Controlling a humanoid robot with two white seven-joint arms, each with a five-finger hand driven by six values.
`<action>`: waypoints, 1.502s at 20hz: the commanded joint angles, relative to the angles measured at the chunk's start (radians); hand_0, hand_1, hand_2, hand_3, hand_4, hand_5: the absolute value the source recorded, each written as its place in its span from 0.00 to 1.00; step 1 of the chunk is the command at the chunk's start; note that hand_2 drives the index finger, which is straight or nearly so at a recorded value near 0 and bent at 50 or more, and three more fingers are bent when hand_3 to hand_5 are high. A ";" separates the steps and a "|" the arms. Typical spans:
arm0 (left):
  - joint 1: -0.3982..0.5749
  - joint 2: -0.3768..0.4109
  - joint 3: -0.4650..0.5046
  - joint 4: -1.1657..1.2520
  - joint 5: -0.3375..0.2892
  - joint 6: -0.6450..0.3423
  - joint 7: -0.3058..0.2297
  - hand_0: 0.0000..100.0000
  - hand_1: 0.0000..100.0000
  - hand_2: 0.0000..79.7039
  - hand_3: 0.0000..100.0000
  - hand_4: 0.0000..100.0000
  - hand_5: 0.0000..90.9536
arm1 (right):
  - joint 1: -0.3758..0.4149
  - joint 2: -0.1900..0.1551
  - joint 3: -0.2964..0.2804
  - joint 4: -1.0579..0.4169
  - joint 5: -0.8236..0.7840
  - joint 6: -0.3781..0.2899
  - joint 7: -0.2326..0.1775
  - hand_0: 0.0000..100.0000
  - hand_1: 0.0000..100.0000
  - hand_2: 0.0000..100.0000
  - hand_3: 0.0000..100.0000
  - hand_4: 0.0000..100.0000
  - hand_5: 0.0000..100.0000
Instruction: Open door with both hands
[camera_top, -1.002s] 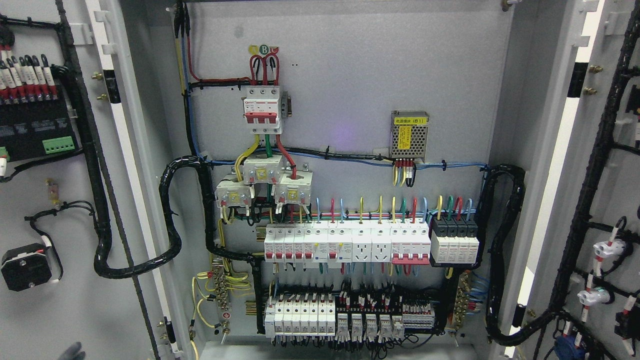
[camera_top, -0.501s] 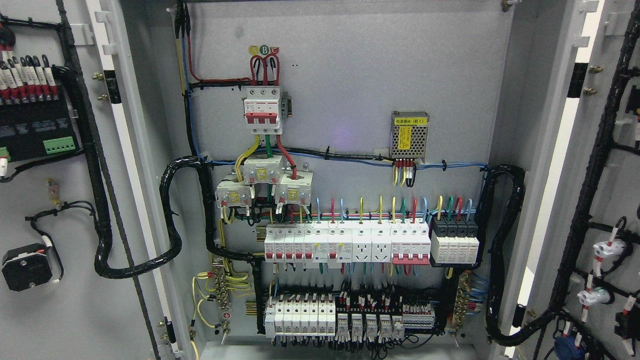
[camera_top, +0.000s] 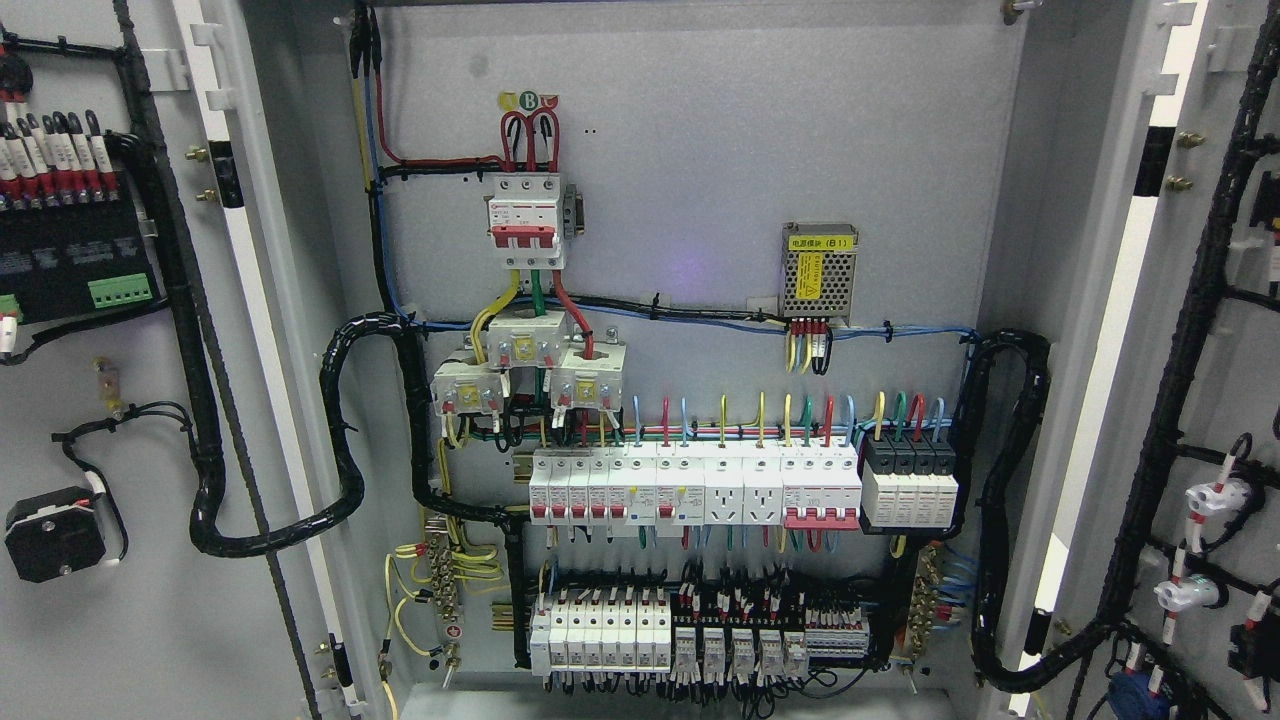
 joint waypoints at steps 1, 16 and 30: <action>0.012 -0.035 -0.011 0.398 -0.017 -0.089 0.002 0.00 0.00 0.00 0.00 0.00 0.00 | 0.057 0.032 0.034 0.324 -0.001 -0.171 0.001 0.38 0.00 0.00 0.00 0.00 0.00; -0.291 -0.121 -0.026 1.161 -0.029 -0.083 0.002 0.00 0.00 0.00 0.00 0.00 0.00 | -0.018 0.139 -0.168 0.945 -0.001 -0.167 -0.001 0.38 0.00 0.00 0.00 0.00 0.00; -0.434 -0.227 -0.024 1.434 -0.029 0.359 0.004 0.00 0.00 0.00 0.00 0.00 0.00 | -0.219 0.214 -0.178 1.364 0.115 0.251 -0.042 0.38 0.00 0.00 0.00 0.00 0.00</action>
